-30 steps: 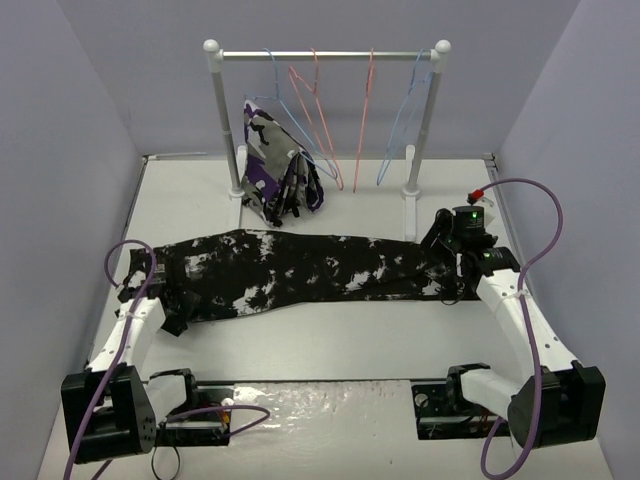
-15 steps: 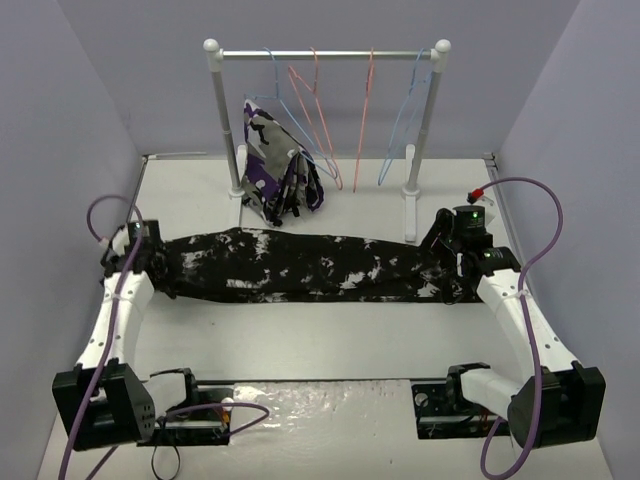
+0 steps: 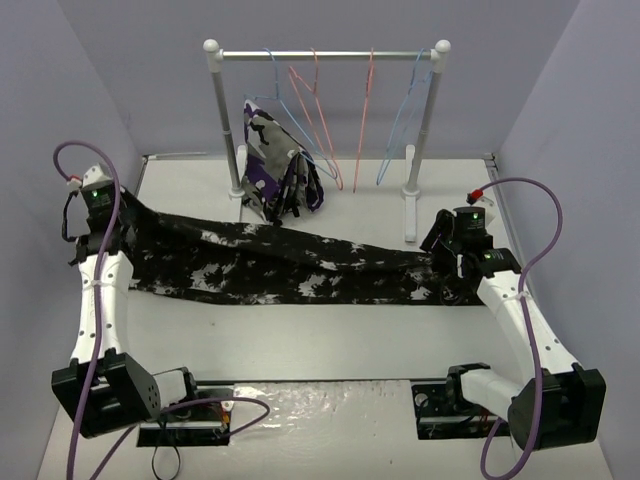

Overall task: Place the trousers on the hanger
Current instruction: Fold the trousers at the center of the board.

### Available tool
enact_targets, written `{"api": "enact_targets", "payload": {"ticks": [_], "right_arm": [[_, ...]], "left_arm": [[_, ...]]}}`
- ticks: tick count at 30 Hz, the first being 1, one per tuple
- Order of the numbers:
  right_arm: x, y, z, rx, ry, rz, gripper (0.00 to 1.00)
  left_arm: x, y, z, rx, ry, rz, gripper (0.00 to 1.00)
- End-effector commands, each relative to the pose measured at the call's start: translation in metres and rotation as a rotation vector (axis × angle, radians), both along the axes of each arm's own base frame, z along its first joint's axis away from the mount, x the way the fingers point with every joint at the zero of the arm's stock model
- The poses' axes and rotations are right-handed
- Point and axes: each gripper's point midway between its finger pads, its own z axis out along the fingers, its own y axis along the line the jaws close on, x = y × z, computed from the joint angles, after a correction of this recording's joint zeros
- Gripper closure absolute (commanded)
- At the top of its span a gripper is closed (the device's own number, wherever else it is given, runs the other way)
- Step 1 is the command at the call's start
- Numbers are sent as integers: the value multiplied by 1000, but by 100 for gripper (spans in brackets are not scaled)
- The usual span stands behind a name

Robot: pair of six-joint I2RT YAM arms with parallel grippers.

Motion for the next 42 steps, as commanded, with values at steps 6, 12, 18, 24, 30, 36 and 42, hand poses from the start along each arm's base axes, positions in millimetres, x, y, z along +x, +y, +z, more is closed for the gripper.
{"api": "enact_targets", "payload": {"ticks": [6,12,18,24,30,36,42], "right_arm": [[-6,-4,3,-16,-37,-4,43],[-9,-4,-2,-15,-25,-3,43],[-10,-3,-7,-18,-12,2,44],[-11,-3,-7,-16,-10,10,43],[-15,-1,-9,-7,-12,17,43],[-18,0,-12,-6,-4,26,43],[-19,-2,-13,-14,1,27,43]], "left_arm": [[0,41,-72,46,0,-125,100],[-18,51,-104,47,79,-67,100],[47,30,0,108,-112,-212,100],[56,-13,68,242,-344,-406,100],[46,6,-54,109,-161,-412,100],[33,17,-89,109,-49,-376,100],[-3,48,-106,144,117,-191,100]]}}
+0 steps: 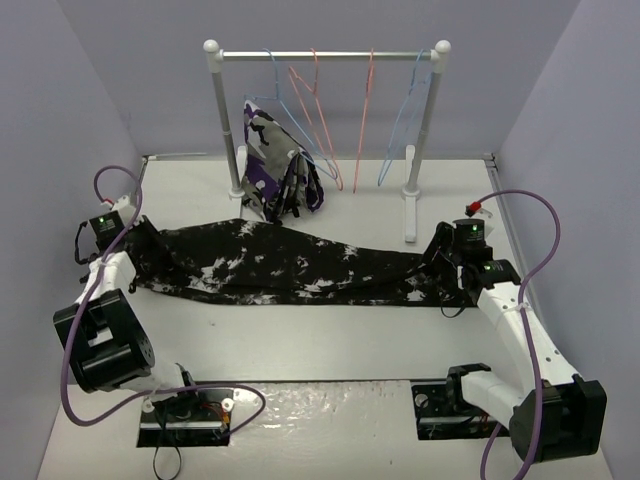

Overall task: Place the trousers on the hanger
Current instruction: Fold the trousers at the center of the board.

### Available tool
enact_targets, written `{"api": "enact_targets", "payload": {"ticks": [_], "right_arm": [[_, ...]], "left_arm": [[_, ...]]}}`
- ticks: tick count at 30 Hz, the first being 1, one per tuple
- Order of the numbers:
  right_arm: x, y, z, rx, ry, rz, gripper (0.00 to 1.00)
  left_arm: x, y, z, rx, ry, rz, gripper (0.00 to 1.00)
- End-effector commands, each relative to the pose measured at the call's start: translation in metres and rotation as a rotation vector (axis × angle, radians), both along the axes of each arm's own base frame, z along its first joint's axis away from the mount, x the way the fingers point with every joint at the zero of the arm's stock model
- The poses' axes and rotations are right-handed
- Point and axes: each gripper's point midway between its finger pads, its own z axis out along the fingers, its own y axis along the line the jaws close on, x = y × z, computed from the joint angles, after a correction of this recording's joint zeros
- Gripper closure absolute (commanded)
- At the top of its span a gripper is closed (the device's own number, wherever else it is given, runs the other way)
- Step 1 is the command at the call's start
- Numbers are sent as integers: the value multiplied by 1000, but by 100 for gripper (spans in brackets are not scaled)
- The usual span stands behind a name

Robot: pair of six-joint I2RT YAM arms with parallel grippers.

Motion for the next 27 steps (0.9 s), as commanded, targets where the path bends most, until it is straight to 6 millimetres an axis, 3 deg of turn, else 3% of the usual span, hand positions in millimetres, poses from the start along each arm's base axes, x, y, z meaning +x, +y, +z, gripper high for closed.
{"api": "enact_targets", "payload": {"ticks": [1,6,8,9,11,14,20,27], "right_arm": [[2,0,8,-4,-36,12,43],[2,-1,8,-5,-34,9,43],[1,-1,6,-6,-31,9,43],[1,-2,6,-7,-29,7,43],[0,-2,5,-7,-28,7,43],[0,-1,7,-5,-31,11,43],[0,0,10,-2,-31,19,43],[-2,0,12,-8,-14,25,43]], "left_arm": [[-16,41,33,174,-6,168,100],[-44,59,20,214,71,304,100],[-56,63,10,199,119,370,93],[-65,64,4,173,158,423,88],[-72,65,3,140,182,475,60],[-67,60,15,84,152,498,31],[-62,68,30,28,163,618,18],[-58,72,10,-50,224,712,16]]}}
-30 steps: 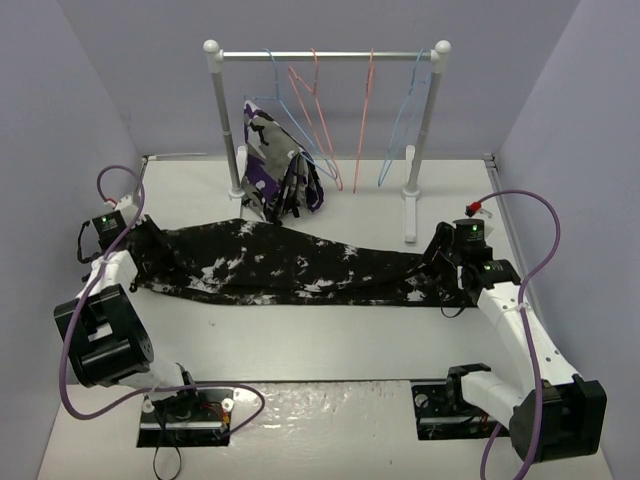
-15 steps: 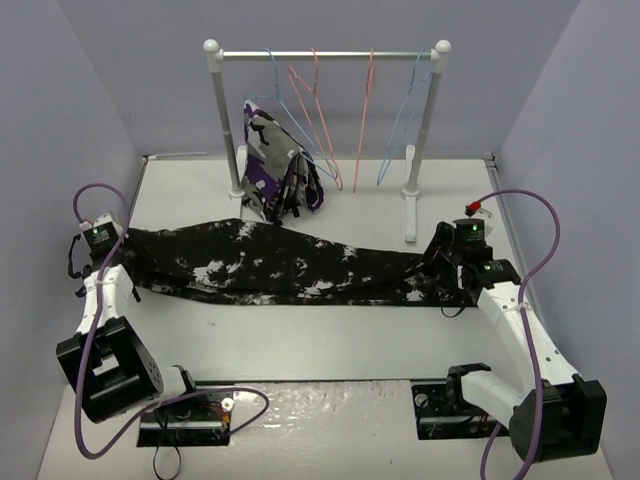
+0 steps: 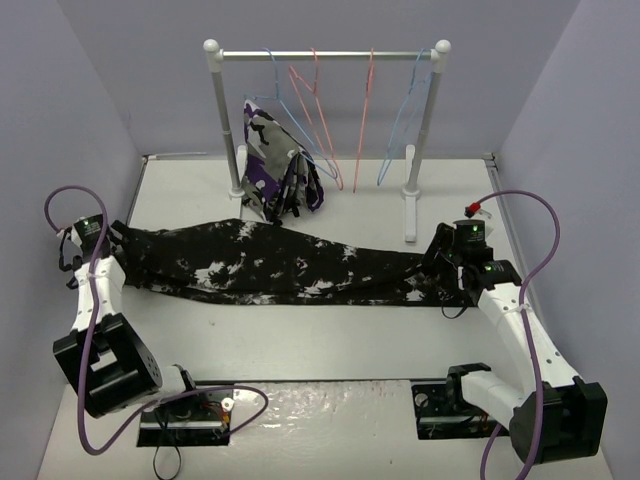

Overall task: Place the trousers on the hanger
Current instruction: Fold the trousers at the center of the board.

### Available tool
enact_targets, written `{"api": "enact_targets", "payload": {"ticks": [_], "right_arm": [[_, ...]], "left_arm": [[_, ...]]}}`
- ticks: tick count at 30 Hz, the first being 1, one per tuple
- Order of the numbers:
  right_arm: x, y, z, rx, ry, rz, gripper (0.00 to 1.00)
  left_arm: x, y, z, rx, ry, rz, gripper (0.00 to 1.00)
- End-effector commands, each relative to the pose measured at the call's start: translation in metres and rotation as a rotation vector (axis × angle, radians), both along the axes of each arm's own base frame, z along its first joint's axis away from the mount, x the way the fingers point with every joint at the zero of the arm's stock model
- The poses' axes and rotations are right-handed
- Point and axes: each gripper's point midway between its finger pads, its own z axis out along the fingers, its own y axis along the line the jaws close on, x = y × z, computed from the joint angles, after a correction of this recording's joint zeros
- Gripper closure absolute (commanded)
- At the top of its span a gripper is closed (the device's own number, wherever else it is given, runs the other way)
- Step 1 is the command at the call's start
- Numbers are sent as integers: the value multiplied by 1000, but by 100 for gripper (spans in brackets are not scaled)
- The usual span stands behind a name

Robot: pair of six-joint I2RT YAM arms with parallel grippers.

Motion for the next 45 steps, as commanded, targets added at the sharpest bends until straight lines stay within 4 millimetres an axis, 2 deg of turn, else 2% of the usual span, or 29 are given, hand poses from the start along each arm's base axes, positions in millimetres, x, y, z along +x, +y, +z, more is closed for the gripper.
{"api": "enact_targets", "payload": {"ticks": [1,7,14,17,20,22,23,24,25,27,30,33,35,36,37,39,42,45], "right_arm": [[2,0,13,-4,-27,14,43],[-1,1,13,-8,-9,24,43],[-2,2,15,-5,-4,34,43],[-3,1,16,-6,-6,32,43],[-4,1,15,-9,-2,33,43],[-5,0,14,-13,2,33,43],[-5,0,13,-13,3,33,43],[-6,0,12,-13,5,33,43],[-6,0,12,-13,6,33,43],[-7,0,12,-13,5,33,43],[-8,0,12,-15,7,35,43],[-9,-1,12,-22,8,35,43],[-9,-1,11,-22,13,39,43],[-9,0,10,-21,15,41,43],[-9,0,10,-19,16,42,43],[-9,1,9,-19,18,49,43],[-11,6,8,-4,23,85,44],[-13,8,4,-2,32,96,44]], "left_arm": [[9,9,1,-52,-15,129,16],[7,13,-16,-101,22,243,15],[16,21,-18,-124,-43,351,16],[23,19,-25,-158,-34,348,21],[27,19,-30,-172,-38,357,31],[30,21,-29,-170,-54,355,45],[35,22,-23,-161,-73,345,54],[41,25,-14,-142,-101,328,76],[48,26,-3,-120,-139,305,90],[68,26,26,-69,-236,245,98],[109,22,85,-3,-423,99,100],[146,11,131,6,-598,-65,100],[168,-5,163,21,-706,-244,100],[174,-13,172,41,-740,-324,100],[176,-17,173,69,-754,-385,100],[177,-22,162,102,-751,-471,100],[168,-21,127,104,-686,-516,100],[156,-20,82,90,-593,-535,92]]}}
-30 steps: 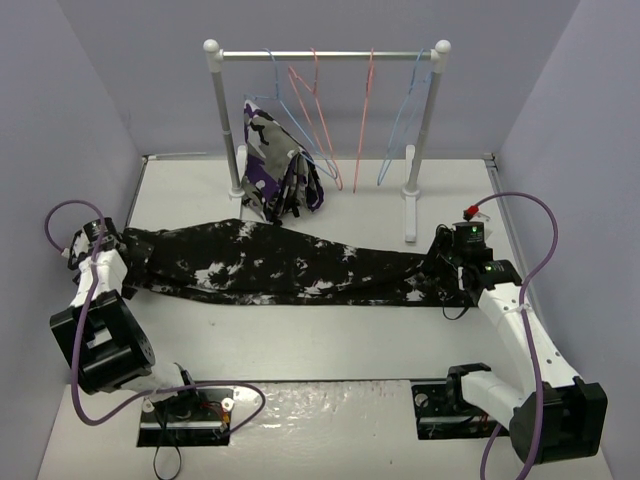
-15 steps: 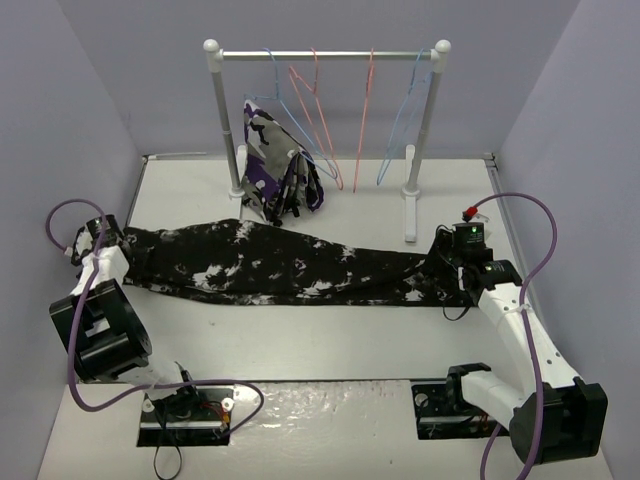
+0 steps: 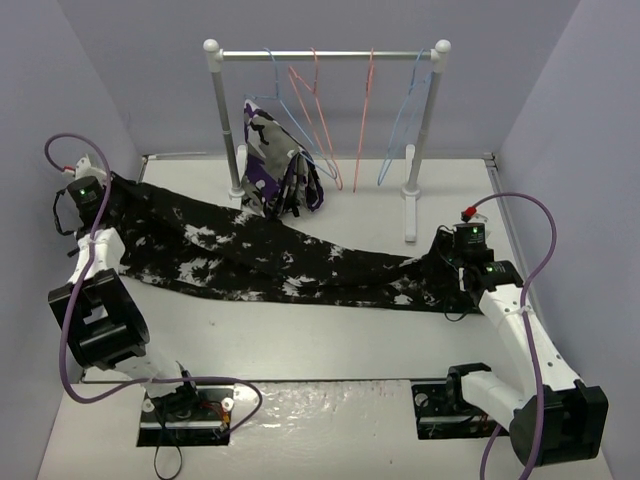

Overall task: Place the trousers on the hanger
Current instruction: Fold the trousers at the center of the board.

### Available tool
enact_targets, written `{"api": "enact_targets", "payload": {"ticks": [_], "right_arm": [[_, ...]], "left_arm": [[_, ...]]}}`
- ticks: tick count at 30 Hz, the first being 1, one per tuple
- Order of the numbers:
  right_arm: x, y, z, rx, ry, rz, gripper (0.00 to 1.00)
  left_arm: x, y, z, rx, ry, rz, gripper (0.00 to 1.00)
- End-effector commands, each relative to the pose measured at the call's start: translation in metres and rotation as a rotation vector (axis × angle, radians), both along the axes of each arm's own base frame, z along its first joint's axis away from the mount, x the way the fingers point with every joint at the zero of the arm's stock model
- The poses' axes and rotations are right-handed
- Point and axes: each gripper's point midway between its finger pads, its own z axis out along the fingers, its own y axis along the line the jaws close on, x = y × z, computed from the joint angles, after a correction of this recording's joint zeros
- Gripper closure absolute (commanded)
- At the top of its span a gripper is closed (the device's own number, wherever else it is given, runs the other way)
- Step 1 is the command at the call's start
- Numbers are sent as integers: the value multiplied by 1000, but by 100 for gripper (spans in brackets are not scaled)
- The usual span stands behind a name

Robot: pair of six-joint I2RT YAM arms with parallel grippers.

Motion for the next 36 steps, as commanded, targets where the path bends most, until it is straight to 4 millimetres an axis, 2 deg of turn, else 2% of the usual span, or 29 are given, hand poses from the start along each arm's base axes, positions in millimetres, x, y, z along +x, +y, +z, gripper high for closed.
{"api": "enact_targets", "payload": {"ticks": [1,4,6,11,15,21,24,27,28,32,34,36], "right_arm": [[4,4,10,13,-36,33,44],[3,4,10,23,-37,17,44],[3,4,10,30,-39,5,44],[1,4,8,34,-36,-7,44],[2,3,9,31,-40,-15,44],[3,-4,11,8,-47,-45,44],[4,-10,11,-8,-54,-78,44],[6,-16,16,-24,-66,-119,43],[8,-19,19,-36,-73,-136,42],[20,-30,33,-81,-101,-187,29],[30,-35,40,-103,-107,-219,27],[41,-38,48,-114,-115,-252,27]], "left_arm": [[-7,2,-19,135,-21,-105,90],[-22,11,-53,123,76,-70,90],[-33,23,-67,122,128,-26,90],[-65,52,-88,194,320,108,89],[-88,73,-82,259,450,219,89],[-97,86,-45,333,460,271,89],[-109,89,-55,329,528,305,65],[-130,94,-68,317,615,391,50],[-135,92,-66,311,623,403,45],[-136,71,-19,286,480,401,27],[-133,47,-3,256,416,344,21],[-135,16,11,264,370,262,20]]}}
